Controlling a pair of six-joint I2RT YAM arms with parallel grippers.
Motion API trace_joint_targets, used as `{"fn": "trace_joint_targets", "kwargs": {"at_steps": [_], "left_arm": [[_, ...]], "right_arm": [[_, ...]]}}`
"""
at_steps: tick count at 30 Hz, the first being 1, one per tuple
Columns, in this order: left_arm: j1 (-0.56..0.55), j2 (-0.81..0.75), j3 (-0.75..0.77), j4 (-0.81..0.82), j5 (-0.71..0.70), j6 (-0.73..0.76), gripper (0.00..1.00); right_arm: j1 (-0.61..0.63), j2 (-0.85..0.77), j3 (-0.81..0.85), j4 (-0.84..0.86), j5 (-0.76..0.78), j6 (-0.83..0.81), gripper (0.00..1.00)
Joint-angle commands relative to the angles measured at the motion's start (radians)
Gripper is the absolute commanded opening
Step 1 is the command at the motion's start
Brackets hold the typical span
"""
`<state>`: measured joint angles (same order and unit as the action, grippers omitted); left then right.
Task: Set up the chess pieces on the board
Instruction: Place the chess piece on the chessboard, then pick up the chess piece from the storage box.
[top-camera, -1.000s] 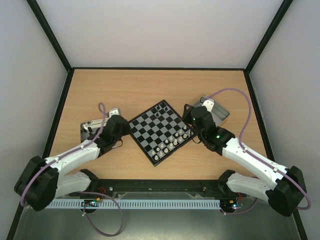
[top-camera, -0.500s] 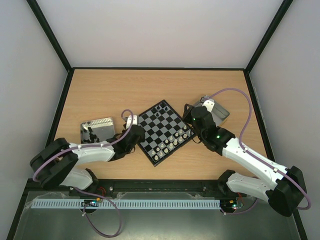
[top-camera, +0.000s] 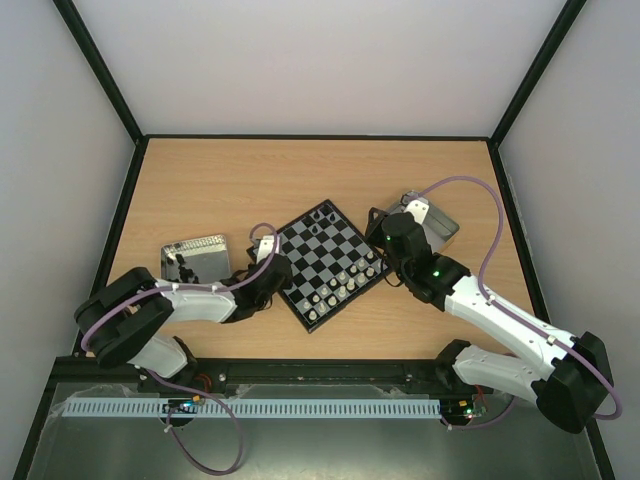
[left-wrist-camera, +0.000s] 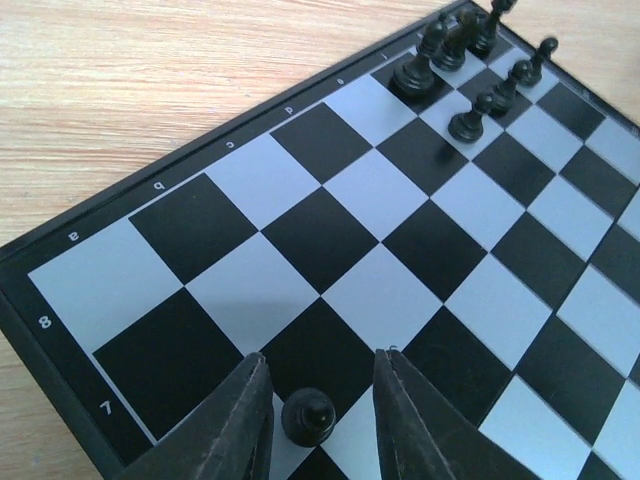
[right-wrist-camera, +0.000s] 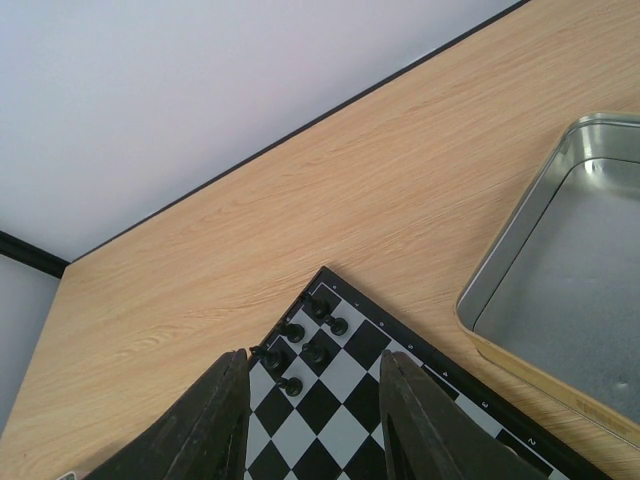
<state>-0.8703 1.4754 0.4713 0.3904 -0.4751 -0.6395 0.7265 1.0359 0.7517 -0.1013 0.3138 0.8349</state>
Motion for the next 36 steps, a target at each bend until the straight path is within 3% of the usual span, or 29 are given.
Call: {"fn": "trace_joint_targets", "kwargs": {"at_steps": [1, 9, 13, 18, 21, 31, 36], "left_arm": [[-0.001, -0.018, 0.042, -0.080, 0.023, -0.005, 0.36], [0.110, -0.025, 0.256, -0.494, 0.252, -0.039, 0.64], [0.154, 0.036, 0.341, -0.667, 0.373, -0.026, 0.64], [0.162, 0.111, 0.420, -0.771, 0.431, -0.017, 0.58], [0.168, 0.149, 0.449, -0.787, 0.456, -0.033, 0.50], [0.171, 0.184, 0.504, -0.839, 0.377, -0.044, 0.29], [0.172, 0.189, 0.519, -0.844, 0.366, -0.036, 0.09]], "right_arm": [[-0.003, -0.001, 0.011, -0.015, 0.028, 0.009, 0.35], [-0.003, -0.026, 0.009, -0.020, 0.027, 0.019, 0.35], [-0.003, -0.039, 0.008, -0.016, 0.036, 0.021, 0.35], [-0.003, -0.040, 0.004, -0.018, 0.034, 0.023, 0.35], [-0.004, -0.043, 0.000, -0.017, 0.035, 0.023, 0.35], [-0.002, -0.055, -0.013, -0.017, 0.042, 0.022, 0.35], [-0.003, -0.051, -0.012, -0.015, 0.040, 0.020, 0.35]]}}
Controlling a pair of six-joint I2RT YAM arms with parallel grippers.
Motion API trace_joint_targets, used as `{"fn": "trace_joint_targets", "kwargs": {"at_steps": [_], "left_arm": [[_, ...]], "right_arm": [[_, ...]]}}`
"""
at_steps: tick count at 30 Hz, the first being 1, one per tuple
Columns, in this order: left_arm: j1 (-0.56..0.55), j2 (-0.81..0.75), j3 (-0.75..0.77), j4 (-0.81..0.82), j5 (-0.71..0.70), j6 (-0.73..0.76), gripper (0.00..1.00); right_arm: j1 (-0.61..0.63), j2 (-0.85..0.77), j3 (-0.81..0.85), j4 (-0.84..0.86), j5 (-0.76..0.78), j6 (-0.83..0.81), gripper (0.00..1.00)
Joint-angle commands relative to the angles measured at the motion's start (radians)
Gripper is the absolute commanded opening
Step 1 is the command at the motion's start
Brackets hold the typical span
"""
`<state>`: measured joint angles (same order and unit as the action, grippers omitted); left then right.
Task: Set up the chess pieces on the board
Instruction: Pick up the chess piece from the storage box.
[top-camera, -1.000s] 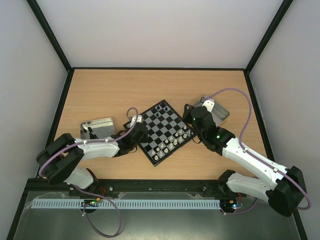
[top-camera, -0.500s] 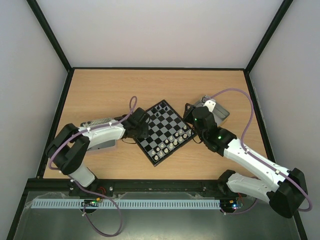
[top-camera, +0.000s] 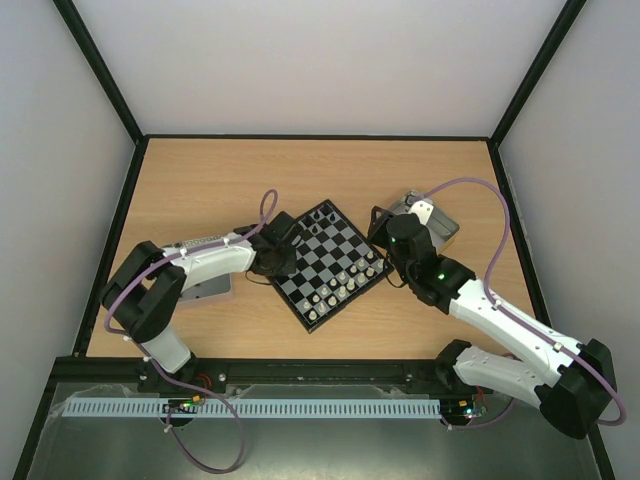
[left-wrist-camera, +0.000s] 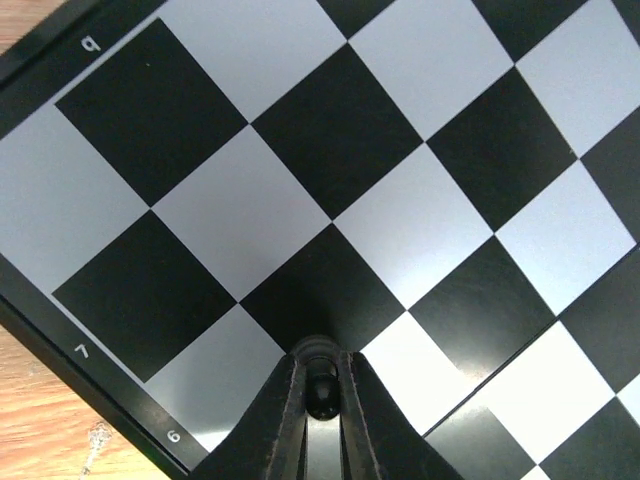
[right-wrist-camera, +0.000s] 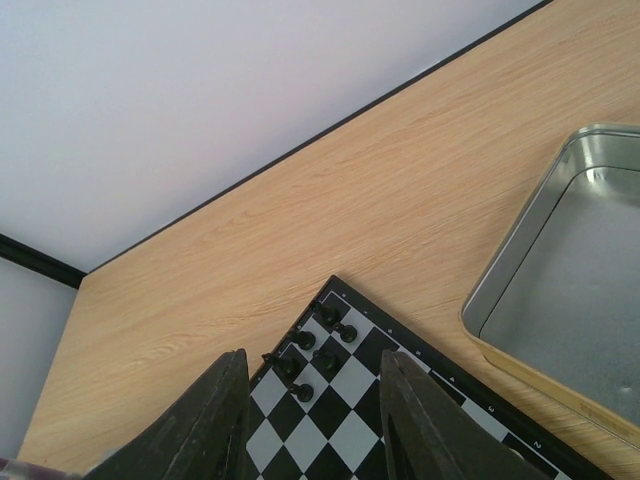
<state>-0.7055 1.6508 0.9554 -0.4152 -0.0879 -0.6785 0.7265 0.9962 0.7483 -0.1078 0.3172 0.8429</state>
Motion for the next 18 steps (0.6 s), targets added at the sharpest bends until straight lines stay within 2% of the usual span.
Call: {"fn": "trace_joint_targets", "kwargs": {"at_steps": [1, 3, 9, 18], "left_arm": [[0.006, 0.012, 0.038, -0.041, -0.028, 0.001, 0.08], [0.006, 0.007, 0.041, -0.040, -0.036, 0.007, 0.05], [0.006, 0.013, 0.079, -0.016, -0.033, 0.039, 0.04], [0.012, 0.175, 0.254, 0.013, -0.033, 0.083, 0.05]], "right_arm": [[-0.003, -0.011, -0.010, -0.007, 0.036, 0.012, 0.35], [-0.004, -0.012, -0.010, -0.008, 0.037, 0.012, 0.35], [-0.003, -0.020, -0.010, -0.011, 0.042, 0.015, 0.35], [-0.004, -0.031, -0.010, -0.024, 0.056, 0.010, 0.35]]}}
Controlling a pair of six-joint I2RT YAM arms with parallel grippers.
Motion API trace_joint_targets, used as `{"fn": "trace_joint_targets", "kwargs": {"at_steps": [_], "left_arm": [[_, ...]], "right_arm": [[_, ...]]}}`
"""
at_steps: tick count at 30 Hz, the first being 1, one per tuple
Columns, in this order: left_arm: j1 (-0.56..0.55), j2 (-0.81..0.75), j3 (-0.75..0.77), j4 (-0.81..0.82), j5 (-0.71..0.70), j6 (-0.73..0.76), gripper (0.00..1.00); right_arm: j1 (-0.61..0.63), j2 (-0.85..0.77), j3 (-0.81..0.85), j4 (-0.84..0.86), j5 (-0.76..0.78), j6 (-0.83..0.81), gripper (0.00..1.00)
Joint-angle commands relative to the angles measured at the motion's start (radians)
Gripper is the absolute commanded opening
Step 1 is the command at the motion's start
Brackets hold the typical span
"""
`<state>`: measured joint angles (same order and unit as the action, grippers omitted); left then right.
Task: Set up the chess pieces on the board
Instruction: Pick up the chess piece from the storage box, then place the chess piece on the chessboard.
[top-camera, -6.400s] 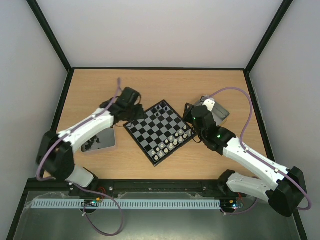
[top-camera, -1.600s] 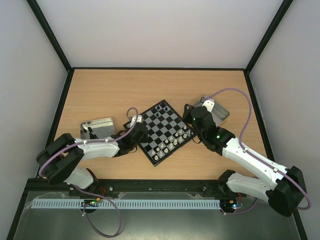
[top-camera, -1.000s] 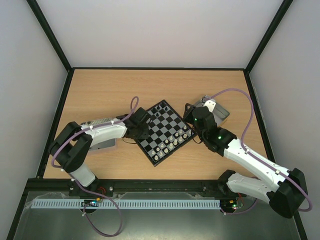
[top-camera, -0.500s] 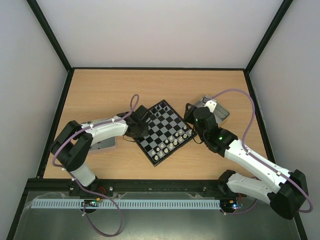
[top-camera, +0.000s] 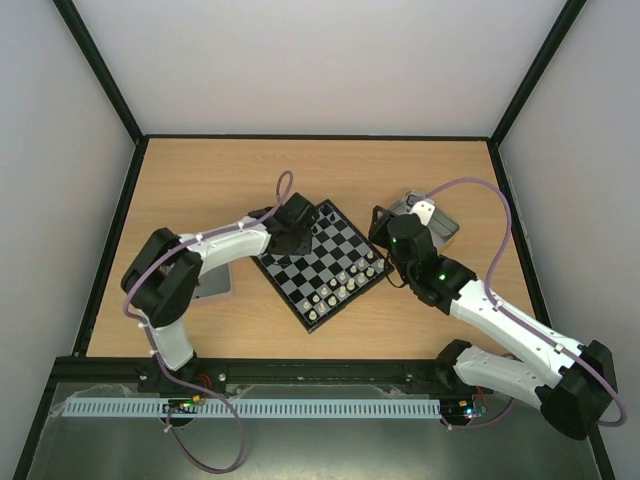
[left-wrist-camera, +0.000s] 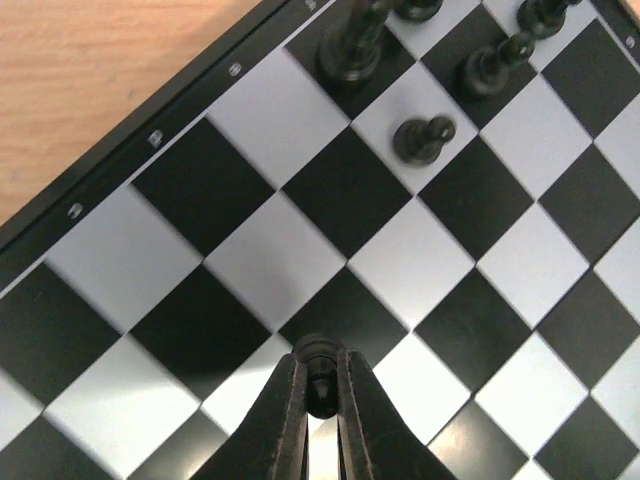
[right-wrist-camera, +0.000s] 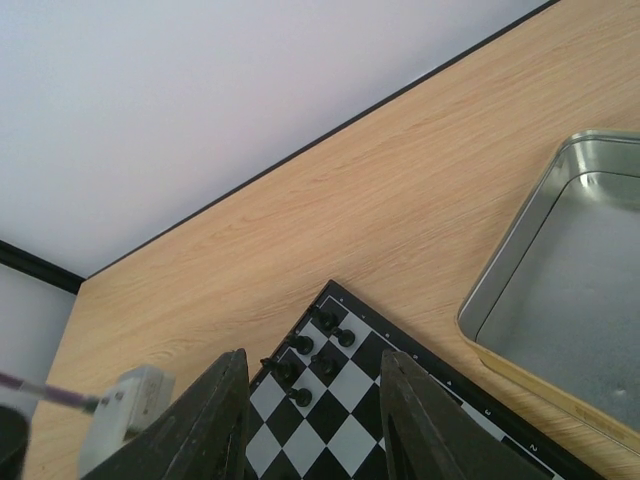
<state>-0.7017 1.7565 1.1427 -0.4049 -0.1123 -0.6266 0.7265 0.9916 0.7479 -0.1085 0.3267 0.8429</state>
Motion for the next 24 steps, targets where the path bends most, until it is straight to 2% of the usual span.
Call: {"fn": "trace_joint_targets", "kwargs": {"at_steps": [1, 8, 24], "left_arm": [[0.008, 0.088, 0.084, 0.003, -0.009, 0.033, 0.05], [0.034, 0.181, 0.141, 0.014, 0.017, 0.037, 0.05], [0.039, 0.247, 0.152, 0.036, 0.032, 0.057, 0.06]], "right_arm": [[-0.003, -0.028, -0.010, -0.024, 0.046, 0.009, 0.35], [-0.003, -0.031, -0.010, -0.026, 0.049, 0.007, 0.35], [-0.003, -0.028, -0.018, -0.023, 0.052, 0.006, 0.35]]}}
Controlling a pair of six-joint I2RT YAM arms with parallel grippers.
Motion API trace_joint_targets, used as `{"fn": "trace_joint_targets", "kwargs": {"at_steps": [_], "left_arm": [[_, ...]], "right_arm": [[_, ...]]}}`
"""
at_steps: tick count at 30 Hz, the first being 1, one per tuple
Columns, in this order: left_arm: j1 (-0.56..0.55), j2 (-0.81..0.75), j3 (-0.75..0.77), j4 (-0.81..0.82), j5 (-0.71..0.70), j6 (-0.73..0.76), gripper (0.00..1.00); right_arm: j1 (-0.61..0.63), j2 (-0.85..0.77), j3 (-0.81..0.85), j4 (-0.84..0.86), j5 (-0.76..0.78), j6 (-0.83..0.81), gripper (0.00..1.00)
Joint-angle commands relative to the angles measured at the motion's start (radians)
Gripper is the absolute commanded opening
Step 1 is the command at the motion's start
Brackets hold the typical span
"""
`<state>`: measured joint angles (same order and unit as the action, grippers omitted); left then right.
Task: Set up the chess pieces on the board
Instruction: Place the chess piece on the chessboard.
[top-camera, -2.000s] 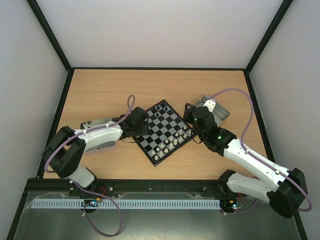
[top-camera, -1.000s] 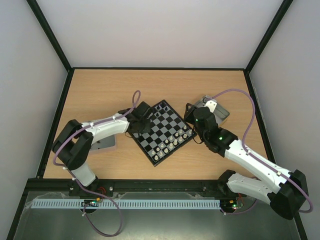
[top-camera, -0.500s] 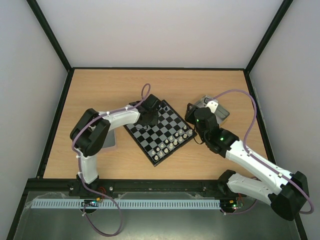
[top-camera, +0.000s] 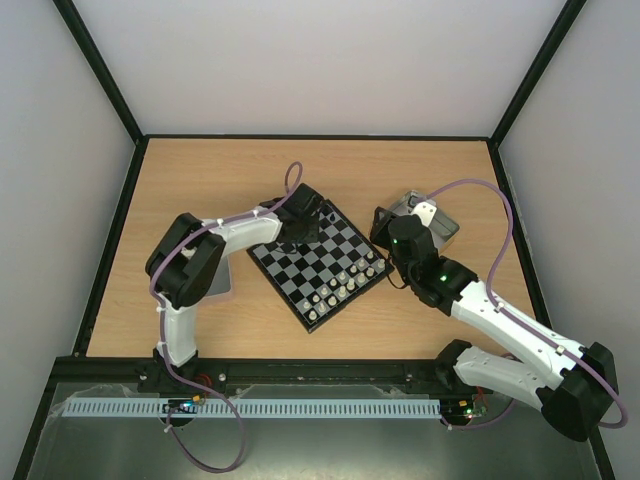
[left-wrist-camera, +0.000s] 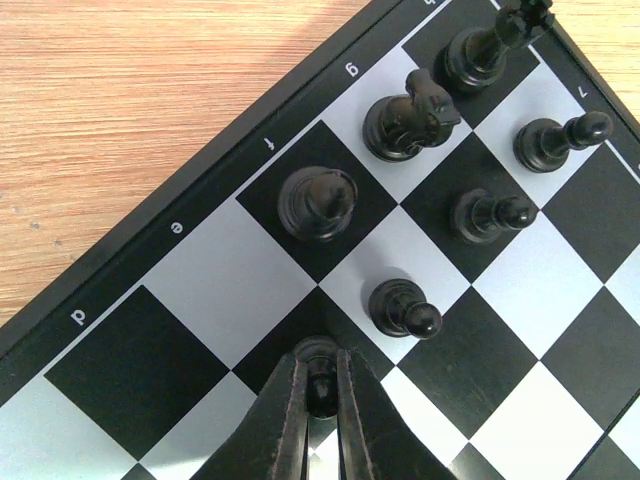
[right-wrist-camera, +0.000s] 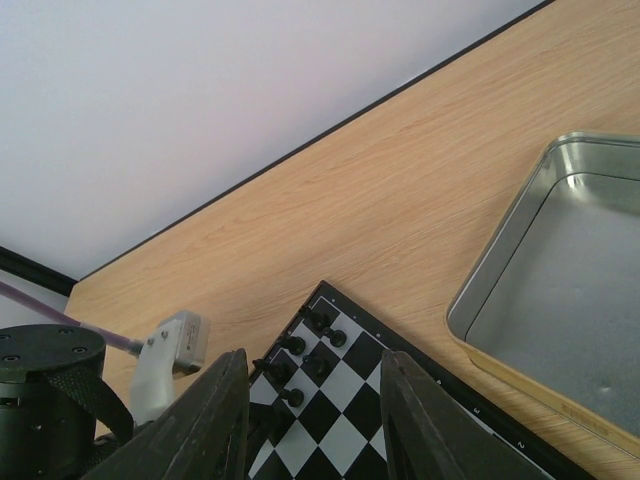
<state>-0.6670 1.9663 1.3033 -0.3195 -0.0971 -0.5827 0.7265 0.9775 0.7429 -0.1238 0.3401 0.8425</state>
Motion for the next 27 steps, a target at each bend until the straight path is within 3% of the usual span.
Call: {"fn": "trace_joint_targets", "kwargs": {"at_steps": [1, 27], "left_arm": [[0.004, 0.037, -0.010, -0.050, 0.018, 0.015, 0.06], [0.004, -0.008, 0.009, -0.094, 0.031, 0.030, 0.10]], "right_arm": [[-0.003, -0.015, -0.014, -0.007, 0.038, 0.006, 0.35], [-0.003, -0.010, -0.017, 0.001, 0.028, 0.007, 0.36]]}}
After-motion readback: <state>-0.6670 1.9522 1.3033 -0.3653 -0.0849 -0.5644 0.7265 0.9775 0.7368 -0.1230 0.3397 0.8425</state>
